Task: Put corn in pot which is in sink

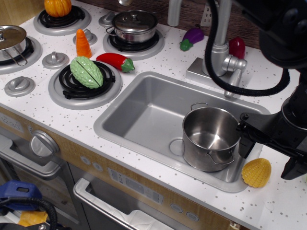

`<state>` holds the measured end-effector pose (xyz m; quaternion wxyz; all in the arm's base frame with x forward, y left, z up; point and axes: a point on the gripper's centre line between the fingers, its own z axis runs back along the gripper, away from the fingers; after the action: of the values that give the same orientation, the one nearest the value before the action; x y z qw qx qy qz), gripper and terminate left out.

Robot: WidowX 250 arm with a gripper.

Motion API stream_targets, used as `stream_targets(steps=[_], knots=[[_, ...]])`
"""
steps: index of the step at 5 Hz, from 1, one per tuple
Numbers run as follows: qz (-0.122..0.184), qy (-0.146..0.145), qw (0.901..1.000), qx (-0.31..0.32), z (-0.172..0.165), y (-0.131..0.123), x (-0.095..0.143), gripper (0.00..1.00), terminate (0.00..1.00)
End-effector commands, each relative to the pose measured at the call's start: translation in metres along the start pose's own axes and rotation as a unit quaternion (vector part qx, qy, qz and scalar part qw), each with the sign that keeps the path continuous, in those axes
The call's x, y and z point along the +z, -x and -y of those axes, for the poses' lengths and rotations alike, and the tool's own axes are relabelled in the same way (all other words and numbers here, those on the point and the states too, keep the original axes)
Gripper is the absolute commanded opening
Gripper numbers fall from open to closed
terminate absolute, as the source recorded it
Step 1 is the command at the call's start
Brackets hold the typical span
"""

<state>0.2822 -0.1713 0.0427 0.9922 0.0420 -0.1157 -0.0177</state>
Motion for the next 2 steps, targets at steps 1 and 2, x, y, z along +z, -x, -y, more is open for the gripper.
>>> stream_targets(steps=[1, 2], knots=[[0.000, 0.000, 1.0000, 0.000, 0.0000, 0.0000, 0.0000, 1.00, 0.00], [0.004, 0.025, 0.9997, 0.001, -0.0063, -0.0035, -0.0075, 1.00, 0.00]])
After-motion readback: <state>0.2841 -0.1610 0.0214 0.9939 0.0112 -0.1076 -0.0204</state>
